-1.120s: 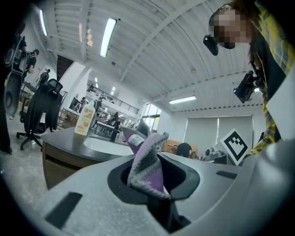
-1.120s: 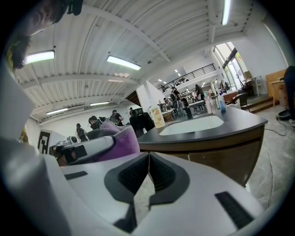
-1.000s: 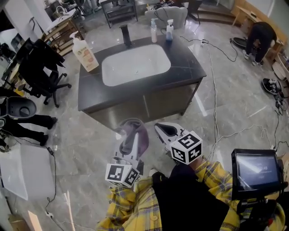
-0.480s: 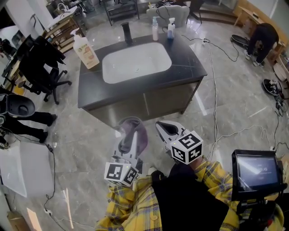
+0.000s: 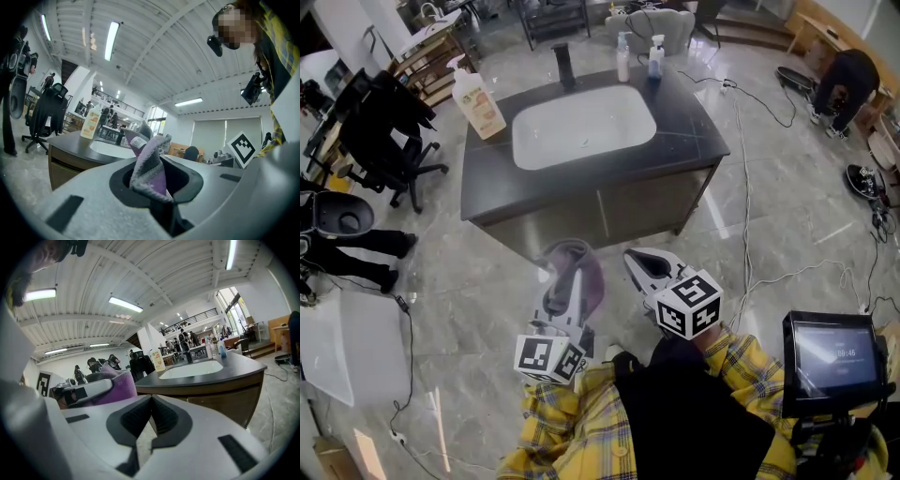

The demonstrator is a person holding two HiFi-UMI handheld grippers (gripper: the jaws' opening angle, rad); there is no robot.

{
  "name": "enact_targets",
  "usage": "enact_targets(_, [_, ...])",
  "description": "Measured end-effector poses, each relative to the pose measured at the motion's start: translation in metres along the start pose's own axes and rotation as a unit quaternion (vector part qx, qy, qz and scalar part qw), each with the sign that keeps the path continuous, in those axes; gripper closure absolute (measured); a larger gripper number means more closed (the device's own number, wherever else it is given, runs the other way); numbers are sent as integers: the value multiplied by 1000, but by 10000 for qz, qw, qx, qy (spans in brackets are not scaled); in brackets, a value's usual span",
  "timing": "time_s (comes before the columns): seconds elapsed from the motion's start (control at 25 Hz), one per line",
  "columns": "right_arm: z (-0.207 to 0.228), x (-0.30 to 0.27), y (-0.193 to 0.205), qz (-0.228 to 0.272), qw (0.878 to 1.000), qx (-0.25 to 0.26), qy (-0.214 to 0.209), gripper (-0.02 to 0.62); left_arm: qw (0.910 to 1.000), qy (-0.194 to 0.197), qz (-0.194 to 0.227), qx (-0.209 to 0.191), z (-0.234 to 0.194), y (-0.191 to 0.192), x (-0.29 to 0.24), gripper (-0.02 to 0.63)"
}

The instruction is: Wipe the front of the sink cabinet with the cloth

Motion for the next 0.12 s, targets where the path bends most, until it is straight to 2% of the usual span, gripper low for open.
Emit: enact_targets(0.12, [2,2,0,15,10000,-2,23,591,10000,-12,13,19,0,1,0,554])
Point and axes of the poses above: the fingertips, and each gripper's own axes: x backward along the fingers, z to its right, y out of its underside, the point moved 1 cm from there along x, backward along the fingers, and after that the axes turned 13 degrees about x, right-handed, at the moved point
